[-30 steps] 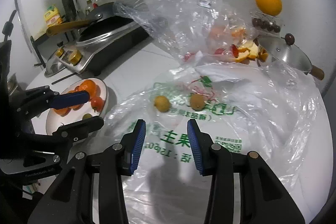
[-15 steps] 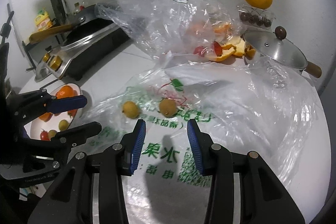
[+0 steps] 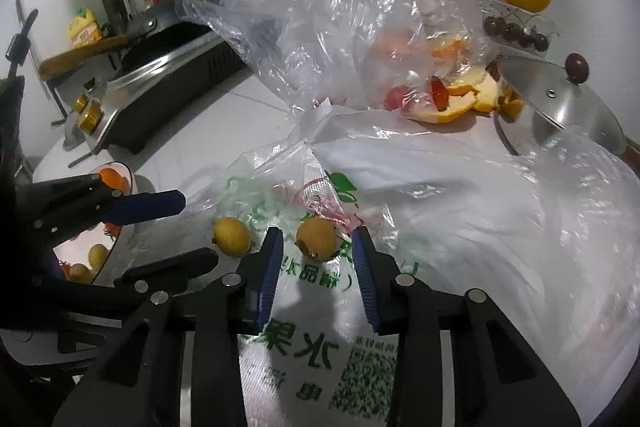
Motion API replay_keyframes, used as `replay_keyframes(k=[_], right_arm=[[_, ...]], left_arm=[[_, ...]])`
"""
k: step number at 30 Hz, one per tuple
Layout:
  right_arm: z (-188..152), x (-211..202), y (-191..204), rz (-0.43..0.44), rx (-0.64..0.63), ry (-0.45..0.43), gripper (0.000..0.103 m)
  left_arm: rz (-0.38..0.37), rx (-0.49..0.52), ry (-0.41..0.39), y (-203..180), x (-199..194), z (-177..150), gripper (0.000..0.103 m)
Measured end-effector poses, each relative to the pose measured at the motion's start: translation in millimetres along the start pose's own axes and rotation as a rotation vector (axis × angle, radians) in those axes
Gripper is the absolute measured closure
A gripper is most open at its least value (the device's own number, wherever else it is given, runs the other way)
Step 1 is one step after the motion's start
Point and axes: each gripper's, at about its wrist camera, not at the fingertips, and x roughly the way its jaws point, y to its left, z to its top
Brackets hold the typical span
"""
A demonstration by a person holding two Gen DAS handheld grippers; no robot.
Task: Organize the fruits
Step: 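Return both tools to the bag toward the small yellow fruits, then grasp a yellow fruit with the left tool while the right tool grasps another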
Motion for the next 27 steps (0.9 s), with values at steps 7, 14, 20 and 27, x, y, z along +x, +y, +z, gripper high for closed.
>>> replay_keyframes(k=[7,14,20,27], right_arm=[[3.9,15.3,-1.1,0.020,0.000,0.024,0.071],[3.2,23.6,-7.8,0.070,0.021,0.041,0.076],[1.6,14.1,-7.8,0.066,0.019,0.017,0.076],[-1.0,-4.3,-11.4,0.048,0.024,-0.024,0.076]], left_arm=[[-0.026,-0.012,-0.004,-2.8,5.7,5.0,0.057],[-0.039,0.017,-0.012,-12.4,12.7,6.9,0.059],[-0.031,0.014,0.002,-13.4,17.5,6.9,0.073],[-0.030,0.006,-0.012,-10.8,8.9,5.5,0.086]])
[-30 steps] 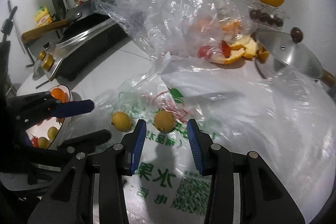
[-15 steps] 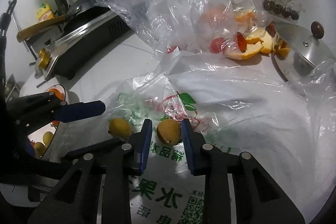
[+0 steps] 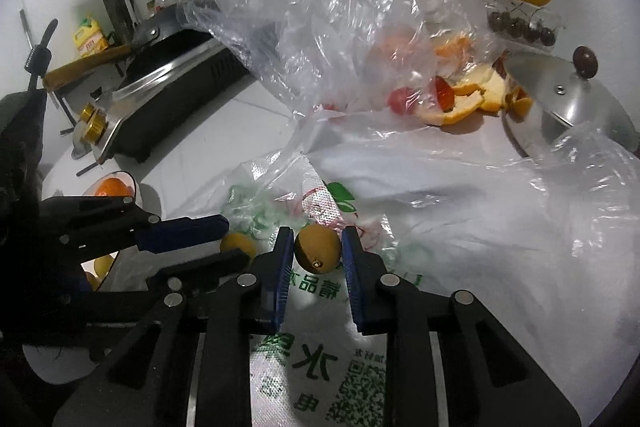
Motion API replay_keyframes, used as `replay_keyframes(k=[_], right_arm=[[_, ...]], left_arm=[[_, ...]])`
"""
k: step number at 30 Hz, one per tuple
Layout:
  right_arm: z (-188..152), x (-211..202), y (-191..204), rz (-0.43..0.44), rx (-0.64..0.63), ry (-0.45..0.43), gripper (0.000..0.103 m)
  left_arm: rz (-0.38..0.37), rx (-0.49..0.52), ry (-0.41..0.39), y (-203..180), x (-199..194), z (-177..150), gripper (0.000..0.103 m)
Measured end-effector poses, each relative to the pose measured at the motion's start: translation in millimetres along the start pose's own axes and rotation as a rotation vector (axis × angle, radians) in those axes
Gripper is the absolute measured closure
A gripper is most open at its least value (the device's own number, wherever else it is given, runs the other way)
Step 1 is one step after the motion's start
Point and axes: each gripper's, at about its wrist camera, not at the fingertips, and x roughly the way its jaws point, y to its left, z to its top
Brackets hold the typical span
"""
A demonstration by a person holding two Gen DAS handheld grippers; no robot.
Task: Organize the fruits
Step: 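Grasp a yellow fruit with the left tool while the right tool grasps another, then carry both yellow fruits over the white plate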
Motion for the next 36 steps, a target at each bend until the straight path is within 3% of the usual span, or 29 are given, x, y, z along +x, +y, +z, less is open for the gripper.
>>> replay_keyframes(k=[10,13,17,22,36], right_arm=[[-5.5,-15.8,3.1,-0.004,-0.005,-0.024,0.076],[-6.8,-18.1,2.8,-0.006,0.000,-0.029,0.076],[-7.7,-19.9,2.1,-0.002,-0.001,-0.031,0.076],[-8.5,-16.2,-1.8,0.005,0.005,-0.028,0.076],[-10.6,-34.1,6.5,-0.025,-0.003,-0.055,0.076]], left_arm=[[-0.009,0.043,-0.029,-7.5,-12.1,-0.1,0.087],[0.043,0.018,0.015,-2.8,3.2,2.9,0.085],[0.056,0.003,0.037,-0.3,9.6,4.6,0.076],[0.046,0.007,0.105,-3.4,26.5,1.6,0.074],[0.008,0.045,-0.001,-11.8,-8.3,0.1,0.078]])
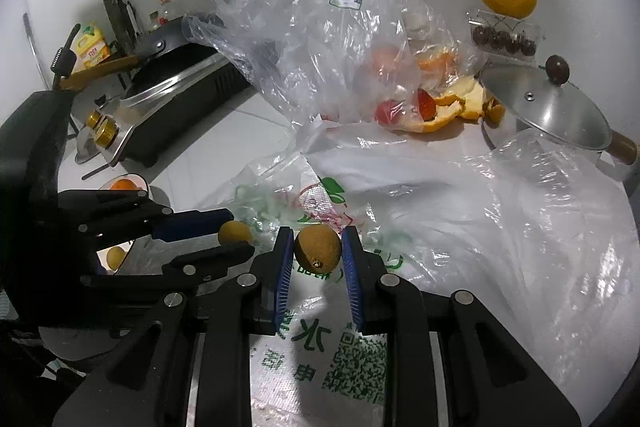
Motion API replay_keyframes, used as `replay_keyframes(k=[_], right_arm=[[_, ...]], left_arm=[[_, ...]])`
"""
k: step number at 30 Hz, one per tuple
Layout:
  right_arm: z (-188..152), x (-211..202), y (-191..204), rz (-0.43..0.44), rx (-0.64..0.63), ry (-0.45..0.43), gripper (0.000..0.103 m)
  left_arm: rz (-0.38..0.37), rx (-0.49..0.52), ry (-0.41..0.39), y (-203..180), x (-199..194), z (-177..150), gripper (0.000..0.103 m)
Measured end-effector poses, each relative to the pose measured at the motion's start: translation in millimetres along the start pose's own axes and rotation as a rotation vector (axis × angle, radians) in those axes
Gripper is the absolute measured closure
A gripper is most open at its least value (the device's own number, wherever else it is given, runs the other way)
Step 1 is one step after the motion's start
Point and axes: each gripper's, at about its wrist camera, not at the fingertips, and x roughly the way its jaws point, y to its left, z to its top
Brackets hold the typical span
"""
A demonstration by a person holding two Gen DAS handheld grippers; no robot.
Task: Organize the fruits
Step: 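Carry both yellow fruits over the white plate, then open the left tool onto the plate while the right tool releases its fruit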
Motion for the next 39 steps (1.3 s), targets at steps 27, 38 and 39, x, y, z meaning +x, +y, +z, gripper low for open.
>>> replay_keyframes(k=[27,38,39], right_arm=[[4.9,-28.7,121.4,0.038,-0.135,-0.017,0.076],[0.0,1.6,178.0,0.087,-0.184,0.042,0.076],[-1.3,3.3,180.0,0.088,-0.186,0.046,0.076]], left_arm=[[0.047,-0.127,-0.117,61.2,-115.7,-75.9,0.078],[0.074,-0.203,-0.118,99.1,-132.1,-119.6,0.078],[0.075,-0.207,-0.117,101.5,-132.7,-122.6,0.078]])
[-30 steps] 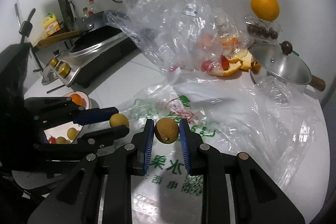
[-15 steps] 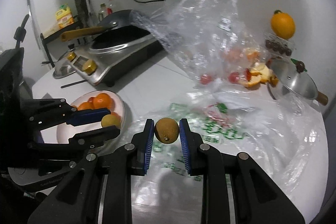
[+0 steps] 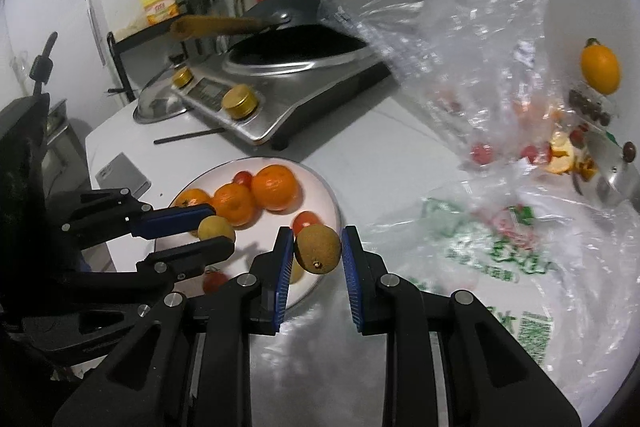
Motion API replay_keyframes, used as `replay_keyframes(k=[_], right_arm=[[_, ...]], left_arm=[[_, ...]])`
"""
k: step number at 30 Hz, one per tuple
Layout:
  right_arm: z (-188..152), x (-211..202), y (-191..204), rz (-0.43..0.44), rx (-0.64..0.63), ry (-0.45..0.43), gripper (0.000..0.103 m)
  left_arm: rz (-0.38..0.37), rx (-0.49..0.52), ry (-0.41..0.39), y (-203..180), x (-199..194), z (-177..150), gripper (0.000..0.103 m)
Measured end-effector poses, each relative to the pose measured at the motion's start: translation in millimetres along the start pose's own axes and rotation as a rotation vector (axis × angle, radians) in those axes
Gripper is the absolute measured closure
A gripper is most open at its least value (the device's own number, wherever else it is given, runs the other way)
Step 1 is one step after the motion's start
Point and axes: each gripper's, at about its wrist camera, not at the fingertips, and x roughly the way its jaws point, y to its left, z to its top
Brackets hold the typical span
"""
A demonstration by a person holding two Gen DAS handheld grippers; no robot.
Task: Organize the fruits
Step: 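Open the left tool onto the plate while the right tool releases its fruit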
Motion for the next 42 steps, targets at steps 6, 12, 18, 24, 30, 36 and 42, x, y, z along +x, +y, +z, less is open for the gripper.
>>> replay_keyframes(k=[6,12,18,24,30,36,42], right_arm=[[0.2,16.4,22.1,0.011,-0.020,0.030,0.076],[2.1,34.8,36.7,0.010,-0.038,0.054,0.076],[1.7,48.9,46.8,0.027,-0.044,0.070,0.076],[3.5,58.1,53.7,0.024,-0.058,0.081,0.076],[4.5,61.4,56.4,0.022,-0.063,0.087,0.076],[4.9,59.3,51.7,-0.003,-0.059,0.072,0.076],[4.8,44.0,46.8,-0.025,-0.049,0.044,0.076]], left_arm=[[0.005,-0.024,0.004,14.9,-3.1,-11.3,0.078],[0.007,-0.043,0.014,25.4,-4.0,-22.0,0.078],[0.016,-0.062,0.034,34.3,-1.3,-31.9,0.078],[0.021,-0.075,0.043,37.9,-0.2,-35.6,0.078],[0.018,-0.096,0.057,40.2,3.3,-37.4,0.077],[0.026,-0.098,0.057,39.2,3.7,-37.1,0.075],[0.041,-0.099,0.051,34.3,0.3,-37.0,0.074]])
